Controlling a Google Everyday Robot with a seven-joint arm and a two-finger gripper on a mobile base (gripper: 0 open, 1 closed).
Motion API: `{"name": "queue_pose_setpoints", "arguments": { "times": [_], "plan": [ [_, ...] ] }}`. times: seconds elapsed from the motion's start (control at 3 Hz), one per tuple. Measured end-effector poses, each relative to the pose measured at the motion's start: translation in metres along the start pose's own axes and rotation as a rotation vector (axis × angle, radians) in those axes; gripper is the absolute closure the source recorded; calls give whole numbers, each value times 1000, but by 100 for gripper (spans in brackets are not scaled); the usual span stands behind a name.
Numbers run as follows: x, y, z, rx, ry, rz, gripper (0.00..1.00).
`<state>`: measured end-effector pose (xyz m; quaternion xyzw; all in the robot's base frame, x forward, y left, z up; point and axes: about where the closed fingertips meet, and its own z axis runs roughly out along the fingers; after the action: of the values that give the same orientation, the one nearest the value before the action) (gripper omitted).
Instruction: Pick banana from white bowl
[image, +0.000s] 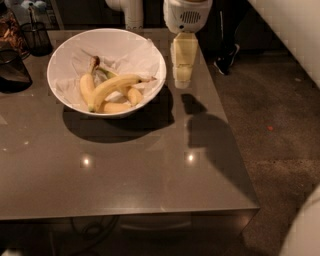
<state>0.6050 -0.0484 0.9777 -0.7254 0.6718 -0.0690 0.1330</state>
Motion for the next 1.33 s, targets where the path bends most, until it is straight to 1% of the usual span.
{"name": "queue_pose_setpoints", "arguments": {
  "times": [0.33,0.67,1.0,1.33],
  "plan": [
    [-22,-13,5,-1,3,-31,0],
    [-36,-21,15,-5,21,-29,13],
    [-50,-29,26,-11,35,-14,18],
    [-67,-34,36,-21,42,-3,21]
  ]
}}
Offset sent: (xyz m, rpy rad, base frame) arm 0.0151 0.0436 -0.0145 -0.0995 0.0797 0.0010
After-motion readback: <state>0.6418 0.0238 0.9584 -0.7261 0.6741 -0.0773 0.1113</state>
